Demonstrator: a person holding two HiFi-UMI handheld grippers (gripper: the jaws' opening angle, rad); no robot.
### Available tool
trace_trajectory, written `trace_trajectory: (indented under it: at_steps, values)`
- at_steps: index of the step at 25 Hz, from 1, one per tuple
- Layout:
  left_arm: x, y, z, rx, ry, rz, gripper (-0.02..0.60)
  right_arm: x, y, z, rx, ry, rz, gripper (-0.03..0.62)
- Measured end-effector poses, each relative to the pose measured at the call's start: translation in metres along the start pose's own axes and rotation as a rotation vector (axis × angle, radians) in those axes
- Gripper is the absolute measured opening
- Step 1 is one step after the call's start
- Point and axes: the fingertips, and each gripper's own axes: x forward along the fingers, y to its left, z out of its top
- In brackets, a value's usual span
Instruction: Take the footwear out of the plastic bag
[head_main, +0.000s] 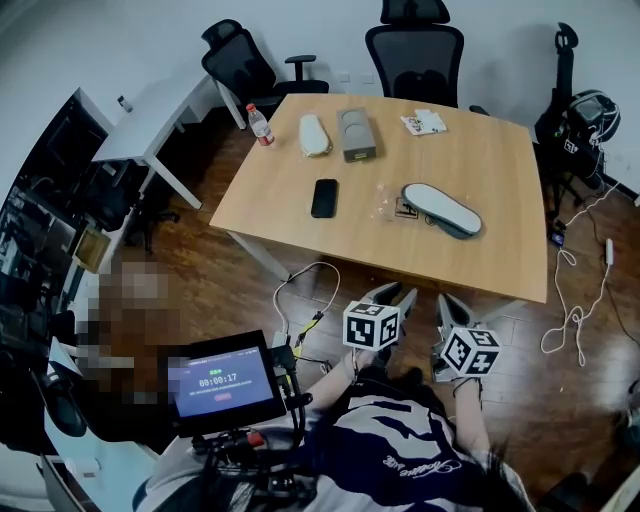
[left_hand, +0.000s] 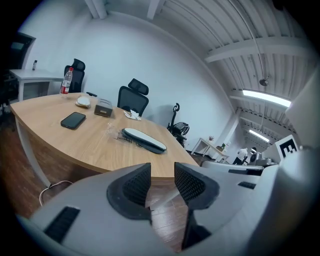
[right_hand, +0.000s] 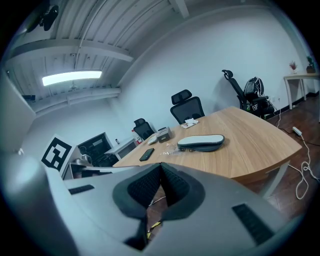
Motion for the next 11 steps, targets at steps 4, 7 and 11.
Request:
trace_trajectory:
  at_steps: [4, 7, 11]
  values:
    - [0.0006, 0.0006, 0.0, -0.007, 0.001, -0.008, 0.152, -0.0004, -0.0006, -0.0003, 0.006, 0.0, -0.007, -0.011]
    - [-0.0005, -0.0001, -0.0016, -0.014, 0.001, -0.009, 0.152, -0.003, -0.0014, -0.0015, 0.013, 0.001, -0.01, -0.011]
    - [0.0017, 0.0003, -0.0042, -0.024, 0.002, -0.007, 0.152, -0.0044, -0.0056, -0.0037, 0.015, 0.004, -0.014, -0.011]
